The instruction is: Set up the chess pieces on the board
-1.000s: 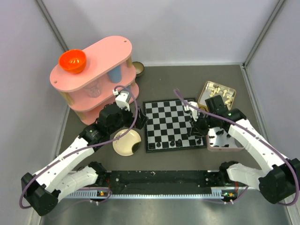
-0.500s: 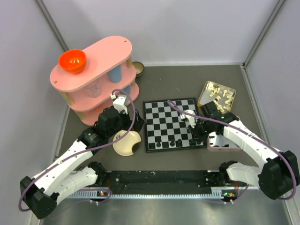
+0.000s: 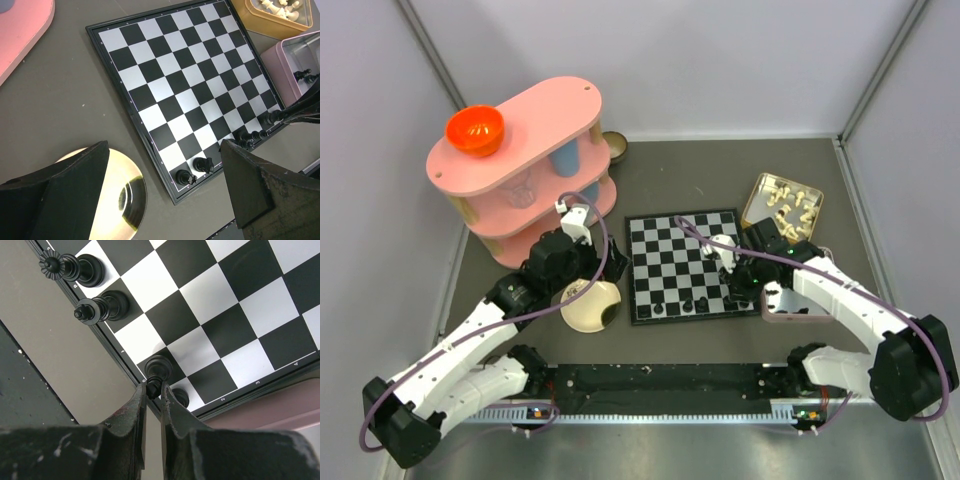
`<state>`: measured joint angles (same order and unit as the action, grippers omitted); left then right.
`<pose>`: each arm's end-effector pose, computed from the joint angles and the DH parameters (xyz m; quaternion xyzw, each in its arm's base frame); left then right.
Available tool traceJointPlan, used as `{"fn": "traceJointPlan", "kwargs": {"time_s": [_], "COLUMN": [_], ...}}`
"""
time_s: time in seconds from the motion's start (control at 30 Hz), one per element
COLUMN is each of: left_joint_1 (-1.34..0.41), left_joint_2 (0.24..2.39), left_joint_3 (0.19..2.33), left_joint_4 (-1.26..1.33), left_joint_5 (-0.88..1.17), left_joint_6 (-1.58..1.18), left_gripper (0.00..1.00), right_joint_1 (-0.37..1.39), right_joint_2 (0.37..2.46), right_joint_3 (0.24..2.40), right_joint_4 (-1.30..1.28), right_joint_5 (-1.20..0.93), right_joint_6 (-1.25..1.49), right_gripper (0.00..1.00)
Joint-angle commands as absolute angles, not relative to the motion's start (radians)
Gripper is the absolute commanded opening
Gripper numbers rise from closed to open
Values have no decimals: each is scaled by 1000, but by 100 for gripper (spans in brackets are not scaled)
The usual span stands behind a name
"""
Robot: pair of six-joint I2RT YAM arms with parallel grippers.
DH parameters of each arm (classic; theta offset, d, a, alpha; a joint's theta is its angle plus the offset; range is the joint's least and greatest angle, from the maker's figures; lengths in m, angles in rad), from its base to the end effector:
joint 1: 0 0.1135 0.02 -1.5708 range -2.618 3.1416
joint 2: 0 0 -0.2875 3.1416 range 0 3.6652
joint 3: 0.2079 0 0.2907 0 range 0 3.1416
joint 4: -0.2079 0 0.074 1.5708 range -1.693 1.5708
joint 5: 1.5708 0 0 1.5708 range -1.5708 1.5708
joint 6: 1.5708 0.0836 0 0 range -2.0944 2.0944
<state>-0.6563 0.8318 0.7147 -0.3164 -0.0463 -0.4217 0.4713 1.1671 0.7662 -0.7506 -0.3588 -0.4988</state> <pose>0.2074 -0.1549 0.2862 0.0862 0.8381 -0.2596 0.4720 0.2133 0.1416 0.1830 -0.4816 0.8341 0.1717 0.2072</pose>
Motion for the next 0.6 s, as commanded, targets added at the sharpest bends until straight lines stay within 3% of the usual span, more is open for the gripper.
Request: {"fn": "traceJointPlan", "kwargs": {"time_s": [0.0, 0.57], "left_joint_1": [-653, -652], "left_joint_2": [822, 824], "left_joint_3": [713, 710], "left_joint_4": [-276, -275], "left_joint_5": [-54, -57], "left_joint_6": [-431, -426], "left_gripper": [97, 97], "right_joint_1": [494, 552], "right_joint_2": [1170, 1215], "right_joint_3": [770, 810], "right_joint_4": [-723, -707], "right_joint_5": [-357, -396], "right_joint_6": [-491, -462], "right_gripper": [4, 4]}}
